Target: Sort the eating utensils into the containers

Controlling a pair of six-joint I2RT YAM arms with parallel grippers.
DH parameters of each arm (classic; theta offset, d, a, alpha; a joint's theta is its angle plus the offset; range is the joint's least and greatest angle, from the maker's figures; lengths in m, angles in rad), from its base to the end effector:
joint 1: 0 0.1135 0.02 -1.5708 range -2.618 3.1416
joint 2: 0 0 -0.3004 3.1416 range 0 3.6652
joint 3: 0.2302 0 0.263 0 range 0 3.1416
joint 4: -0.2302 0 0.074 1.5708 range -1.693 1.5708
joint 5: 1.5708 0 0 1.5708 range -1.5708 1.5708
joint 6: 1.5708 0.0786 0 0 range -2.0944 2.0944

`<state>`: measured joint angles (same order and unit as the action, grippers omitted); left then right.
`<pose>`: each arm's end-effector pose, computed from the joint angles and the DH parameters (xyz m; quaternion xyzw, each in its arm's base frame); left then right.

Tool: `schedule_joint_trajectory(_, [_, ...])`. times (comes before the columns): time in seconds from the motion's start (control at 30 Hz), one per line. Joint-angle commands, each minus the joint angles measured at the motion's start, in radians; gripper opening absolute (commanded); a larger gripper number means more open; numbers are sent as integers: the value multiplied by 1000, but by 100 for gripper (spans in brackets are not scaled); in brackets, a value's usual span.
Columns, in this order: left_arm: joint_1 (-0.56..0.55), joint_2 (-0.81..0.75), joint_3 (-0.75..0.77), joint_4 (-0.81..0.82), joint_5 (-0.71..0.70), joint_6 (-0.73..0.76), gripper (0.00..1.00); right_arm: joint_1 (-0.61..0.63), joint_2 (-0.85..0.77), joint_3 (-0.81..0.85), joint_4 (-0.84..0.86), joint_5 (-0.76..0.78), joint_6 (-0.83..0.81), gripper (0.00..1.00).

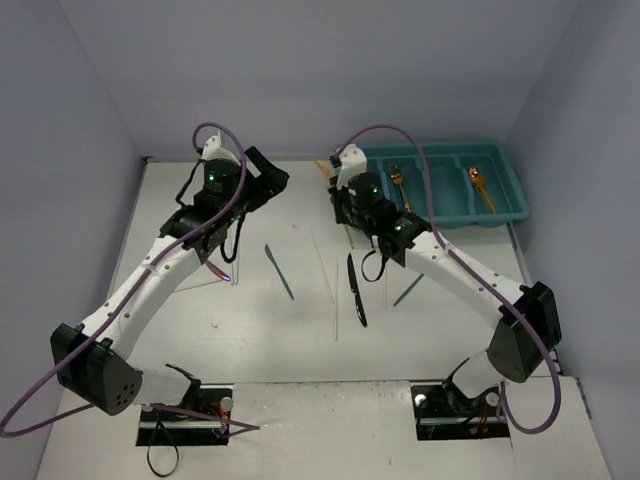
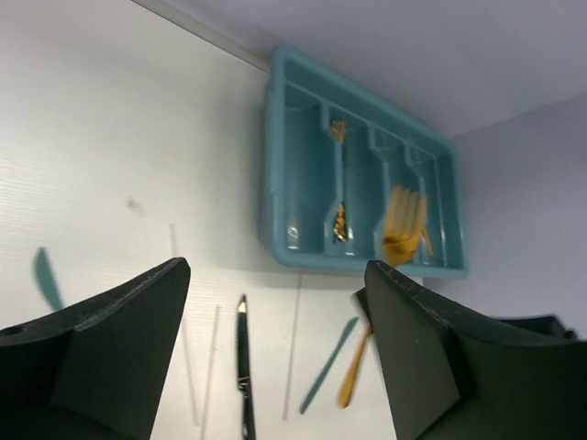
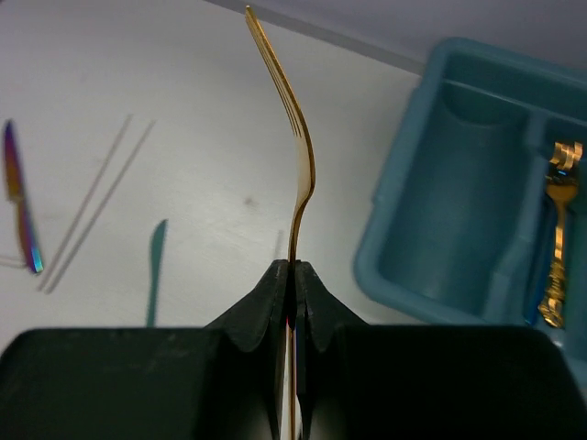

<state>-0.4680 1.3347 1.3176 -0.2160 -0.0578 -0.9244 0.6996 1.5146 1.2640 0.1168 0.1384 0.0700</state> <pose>0.3190 -0.1561 0.4260 -0.1949 0.7598 -0.3801 0.4901 0.3257 0.2599 0.3878 -0.1892 0.7282 0.1983 0.6282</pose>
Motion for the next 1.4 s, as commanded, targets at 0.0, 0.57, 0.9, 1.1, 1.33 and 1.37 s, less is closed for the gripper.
schedule_joint_trajectory(0.0, [115,-137,10,-94,-107,162,79,-165,-12,33,8,80,-27,0])
schedule_joint_trajectory(0.57, [264,-296,-298,-262,-197,584,94,-519,514,446,-3,-57,-20,1])
schedule_joint_trajectory(0.9, [264,-283,-305,-267,-163,578,94,-532,665,589,-5,-48,0,45])
schedule_joint_trajectory(1.1, [266,-299,-301,-269,-168,574,94,-531,507,511,-26,24,54,55])
schedule_joint_trajectory(1.33, [278,-320,-292,-287,-163,563,94,-503,143,122,-64,230,228,66])
schedule_joint_trajectory(1.37, [279,-324,-291,-289,-164,562,94,-500,76,70,-71,256,259,66])
